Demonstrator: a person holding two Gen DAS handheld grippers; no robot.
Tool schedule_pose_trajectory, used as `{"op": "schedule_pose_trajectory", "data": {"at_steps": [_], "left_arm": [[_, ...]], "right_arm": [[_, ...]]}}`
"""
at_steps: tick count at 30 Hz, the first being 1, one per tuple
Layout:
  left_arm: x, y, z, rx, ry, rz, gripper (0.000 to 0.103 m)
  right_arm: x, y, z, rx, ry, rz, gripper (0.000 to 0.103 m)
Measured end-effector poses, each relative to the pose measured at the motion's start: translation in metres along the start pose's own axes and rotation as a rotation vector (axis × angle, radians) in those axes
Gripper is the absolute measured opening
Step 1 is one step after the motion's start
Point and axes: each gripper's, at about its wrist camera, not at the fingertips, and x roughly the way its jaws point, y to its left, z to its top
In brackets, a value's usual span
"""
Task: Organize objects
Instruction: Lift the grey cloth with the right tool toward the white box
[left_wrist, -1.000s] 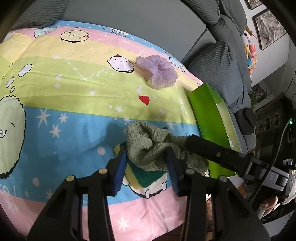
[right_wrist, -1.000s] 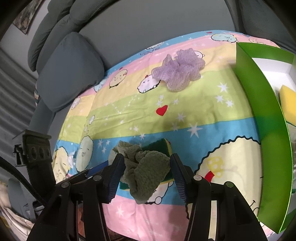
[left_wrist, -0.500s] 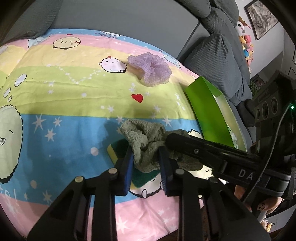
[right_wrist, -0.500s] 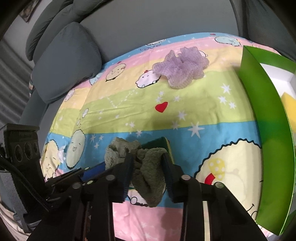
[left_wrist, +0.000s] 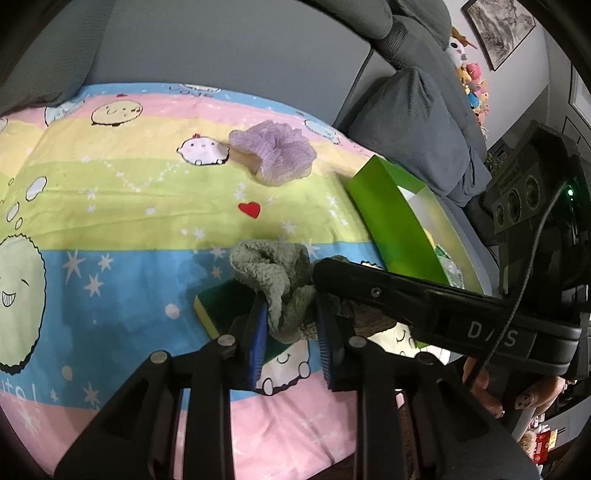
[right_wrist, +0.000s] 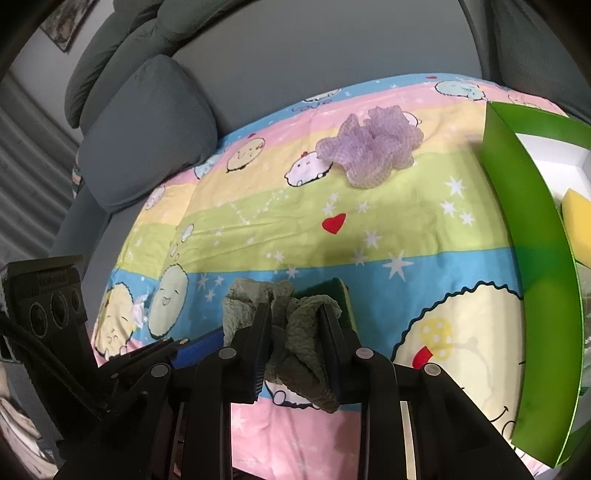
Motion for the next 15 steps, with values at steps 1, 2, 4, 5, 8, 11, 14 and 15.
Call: {"op": "schedule_pose_trajectory", "data": {"at_steps": [1, 2, 4, 5, 8, 11, 14, 15], "left_arm": [[-0.001, -0.001, 0.000, 0.002, -0.004, -0.004, 0.021], [-0.001, -0.002, 0.001, 0.003, -0.009, -0.010, 0.021], [-0.002, -0.004, 0.001, 0.005, -0.015, -0.015, 0.021], [-0.003, -0.006, 0.001, 0.006, -0.020, -0.016, 0.021], [-0.006, -0.011, 0.002, 0.014, -0.037, -0.022, 0.021], [-0.010, -0.016, 0.004, 0.019, -0.053, -0.044, 0.021], [-0.014, -0.025, 0.007, 0.036, -0.069, -0.041, 0.021], [-0.014, -0.027, 0.008, 0.039, -0.073, -0.042, 0.021]], "right_arm": [[-0.001, 0.000, 0.000, 0.001, -0.005, -0.001, 0.029], [-0.004, 0.000, 0.000, 0.000, -0.011, -0.002, 0.029], [-0.007, 0.000, 0.000, -0.002, -0.020, -0.009, 0.029], [-0.009, 0.001, 0.000, -0.003, -0.026, -0.012, 0.029], [-0.016, 0.003, 0.001, -0.013, -0.051, -0.018, 0.029], [-0.024, 0.006, 0.001, -0.025, -0.071, 0.042, 0.029], [-0.033, 0.009, 0.001, -0.033, -0.101, 0.037, 0.029], [-0.036, 0.009, 0.001, -0.032, -0.110, 0.039, 0.029]]}}
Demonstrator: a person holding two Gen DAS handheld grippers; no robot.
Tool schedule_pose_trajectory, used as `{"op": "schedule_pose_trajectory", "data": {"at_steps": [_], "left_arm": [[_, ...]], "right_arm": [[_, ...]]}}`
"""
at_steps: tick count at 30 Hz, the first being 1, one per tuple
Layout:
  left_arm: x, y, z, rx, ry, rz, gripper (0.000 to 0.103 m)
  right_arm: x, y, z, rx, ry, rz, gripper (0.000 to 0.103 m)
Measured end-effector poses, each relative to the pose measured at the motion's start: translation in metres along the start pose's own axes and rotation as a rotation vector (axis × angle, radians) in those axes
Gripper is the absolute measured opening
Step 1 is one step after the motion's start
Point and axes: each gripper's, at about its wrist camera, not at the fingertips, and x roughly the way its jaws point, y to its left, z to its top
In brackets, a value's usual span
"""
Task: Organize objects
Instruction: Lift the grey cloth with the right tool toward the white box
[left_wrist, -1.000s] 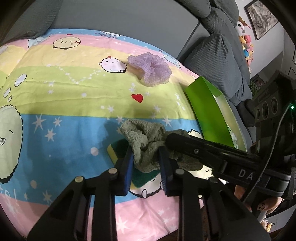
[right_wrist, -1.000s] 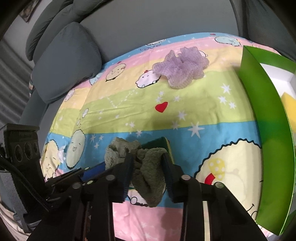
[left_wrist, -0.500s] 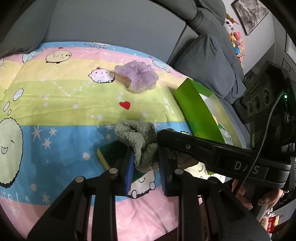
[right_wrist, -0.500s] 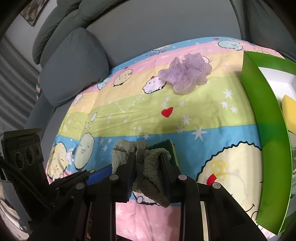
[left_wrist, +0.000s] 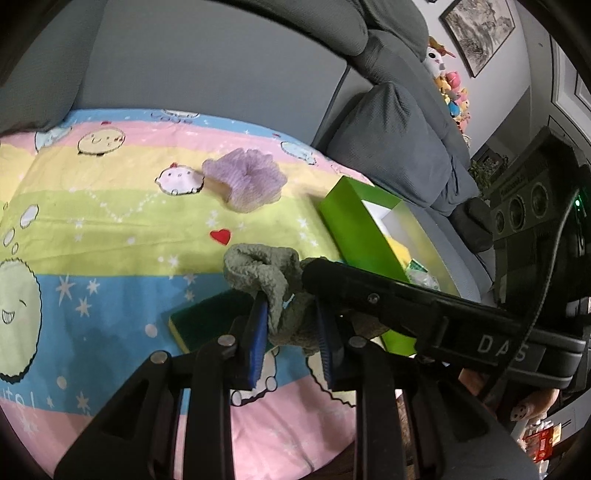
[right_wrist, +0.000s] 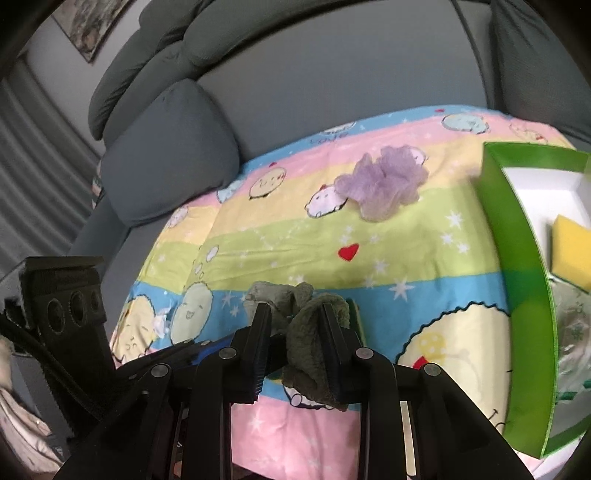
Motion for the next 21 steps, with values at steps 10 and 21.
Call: {"op": "schedule_pose_trajectory", "data": {"at_steps": [10, 21], "left_arm": [[-0.006, -0.036, 0.014, 0.066, -0.044, -0.022, 0.021], [0.006, -0.083, 0.027, 0.147, -0.059, -0.072, 0.021]], "right_arm": [[-0.039, -0.011, 0.003, 0.030, -0.112, 0.034, 0.029], [-0.079, -0.041, 0.002, 0.112, -0.243, 0.038, 0.029]]}}
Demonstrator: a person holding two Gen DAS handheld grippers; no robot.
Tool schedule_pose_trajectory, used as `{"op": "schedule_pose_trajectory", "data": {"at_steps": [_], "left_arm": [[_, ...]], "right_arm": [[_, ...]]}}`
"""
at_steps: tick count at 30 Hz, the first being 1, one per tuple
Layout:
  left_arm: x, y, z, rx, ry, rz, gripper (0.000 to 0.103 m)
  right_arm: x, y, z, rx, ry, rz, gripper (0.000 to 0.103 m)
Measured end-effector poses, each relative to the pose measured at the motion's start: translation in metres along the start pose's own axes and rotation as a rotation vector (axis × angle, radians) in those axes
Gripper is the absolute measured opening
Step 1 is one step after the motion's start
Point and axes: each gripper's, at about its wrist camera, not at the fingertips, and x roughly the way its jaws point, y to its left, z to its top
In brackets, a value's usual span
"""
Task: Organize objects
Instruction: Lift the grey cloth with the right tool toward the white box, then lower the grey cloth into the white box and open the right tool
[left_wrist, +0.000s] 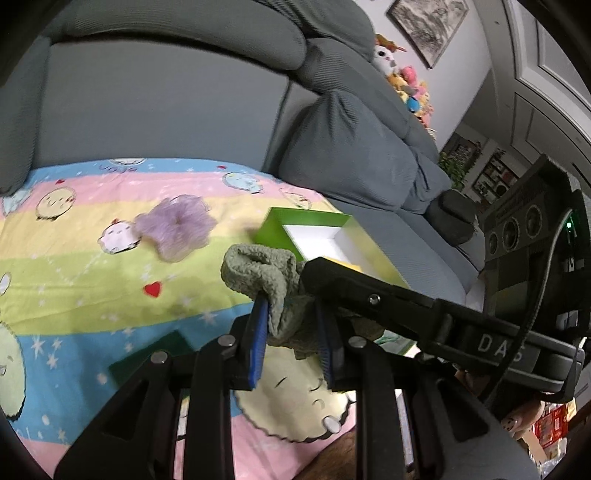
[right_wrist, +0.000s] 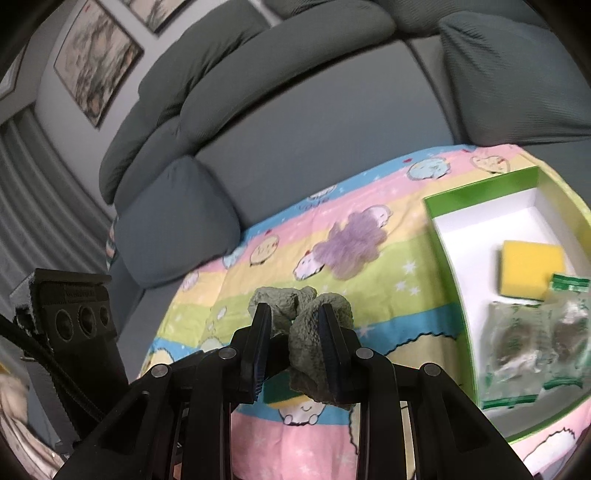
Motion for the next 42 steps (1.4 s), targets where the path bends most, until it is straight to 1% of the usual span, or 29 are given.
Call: {"op": "schedule_pose_trajectory", "data": {"at_steps": [7, 16, 21, 24, 28, 31, 36, 38, 42], "left_arm": [[0.024, -0.034, 0.007, 0.065, 0.010, -0.055, 0.021], [0.061, -0.070, 0.014, 0.124, 0.065, -0.110, 0.021], [0.082, -0.082, 0.015, 0.132, 0.092, -0.150, 0.021], [0.097, -0.086, 0.015, 0.127, 0.115, -0.169, 0.016], [0.115, -0.087, 0.014, 0.118, 0.144, -0.182, 0.016], [0.127, -0.086, 0.011, 0.101, 0.177, -0.195, 0.016], [0.136, -0.085, 0.007, 0.102, 0.198, -0.183, 0.017], [0.137, -0.084, 0.005, 0.100, 0.203, -0.182, 0.017], [0.136, -0.083, 0.005, 0.107, 0.198, -0.157, 0.017]], "right_arm": [[-0.029, -0.033, 0.005, 0.083, -0.089, -0.017, 0.030], [-0.053, -0.077, 0.009, 0.205, -0.172, -0.045, 0.030], [-0.062, -0.102, 0.008, 0.261, -0.211, -0.063, 0.030], [-0.060, -0.115, 0.009, 0.302, -0.213, -0.068, 0.030], [-0.057, -0.131, 0.009, 0.340, -0.209, -0.093, 0.030], [-0.050, -0.144, 0.007, 0.376, -0.187, -0.085, 0.030], [-0.044, -0.155, 0.004, 0.410, -0.161, -0.114, 0.030], [-0.044, -0.156, 0.003, 0.419, -0.158, -0.124, 0.030], [-0.044, -0.157, 0.002, 0.428, -0.164, -0.158, 0.030]]}}
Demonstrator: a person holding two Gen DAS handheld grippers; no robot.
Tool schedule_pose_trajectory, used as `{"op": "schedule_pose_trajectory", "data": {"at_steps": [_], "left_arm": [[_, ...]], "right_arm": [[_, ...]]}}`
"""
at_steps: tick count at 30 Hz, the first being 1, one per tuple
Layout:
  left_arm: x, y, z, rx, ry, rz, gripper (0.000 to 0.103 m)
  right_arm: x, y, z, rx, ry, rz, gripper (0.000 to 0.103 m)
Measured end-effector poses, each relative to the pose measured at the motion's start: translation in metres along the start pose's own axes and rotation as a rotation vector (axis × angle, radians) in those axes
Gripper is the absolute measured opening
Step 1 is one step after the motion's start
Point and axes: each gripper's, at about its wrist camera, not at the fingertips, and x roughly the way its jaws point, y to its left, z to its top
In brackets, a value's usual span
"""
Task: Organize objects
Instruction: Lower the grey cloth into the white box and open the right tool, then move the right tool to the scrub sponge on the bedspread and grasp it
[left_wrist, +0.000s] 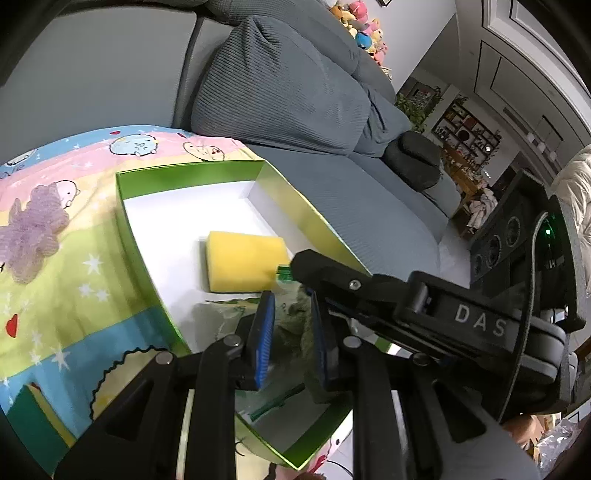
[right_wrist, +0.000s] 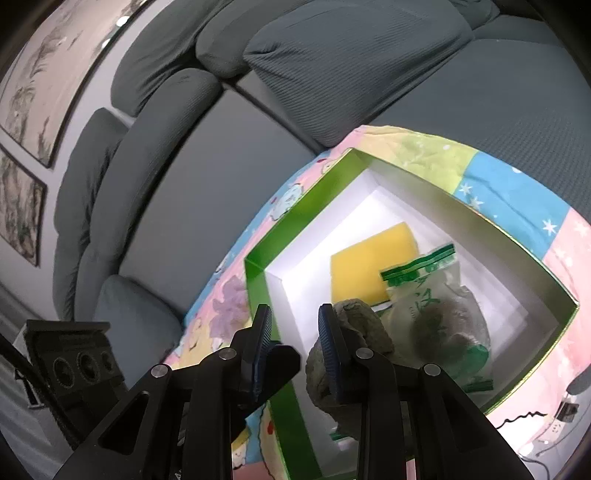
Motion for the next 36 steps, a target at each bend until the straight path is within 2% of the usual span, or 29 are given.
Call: {"op": "schedule_pose_trajectory", "data": {"at_steps": [6, 10, 12, 19, 20, 22, 23, 24, 30, 33, 36], "left_arm": [[-0.015, 0.011, 0.000, -0.028, -0.019, 0.029, 0.023], [-0.035, 0.020, 0.000, -0.048, -0.056, 0.053, 0.047], [-0.044, 0.024, -0.001, -0.050, -0.070, 0.069, 0.048], [-0.080, 0.042, -0.014, -0.085, -0.110, 0.148, 0.070], [-0.085, 0.045, -0.016, -0.098, -0.112, 0.165, 0.070], [-0.095, 0.053, -0.022, -0.117, -0.114, 0.195, 0.072], [-0.099, 0.057, -0.025, -0.123, -0.115, 0.205, 0.073], [-0.102, 0.060, -0.028, -0.131, -0.117, 0.217, 0.077], [-0.129, 0.086, -0.050, -0.203, -0.116, 0.282, 0.083], [-0.139, 0.101, -0.062, -0.251, -0.102, 0.302, 0.085], [-0.147, 0.116, -0.075, -0.303, -0.094, 0.316, 0.086]], "right_arm": [[-0.005, 0.002, 0.000, 0.006, -0.029, -0.026, 0.030], [-0.011, 0.009, -0.002, -0.007, -0.052, -0.019, 0.030], [-0.016, 0.013, -0.003, -0.016, -0.083, -0.016, 0.030], [-0.039, 0.033, -0.008, -0.057, -0.180, -0.003, 0.030], [-0.043, 0.037, -0.009, -0.070, -0.189, 0.007, 0.030], [-0.049, 0.048, -0.012, -0.115, -0.198, 0.027, 0.036], [-0.051, 0.053, -0.014, -0.135, -0.200, 0.036, 0.046], [-0.052, 0.059, -0.016, -0.155, -0.196, 0.052, 0.054], [-0.036, 0.090, -0.028, -0.233, -0.084, 0.143, 0.069], [-0.018, 0.105, -0.037, -0.265, 0.000, 0.169, 0.072], [-0.001, 0.118, -0.047, -0.303, 0.062, 0.156, 0.072]]}}
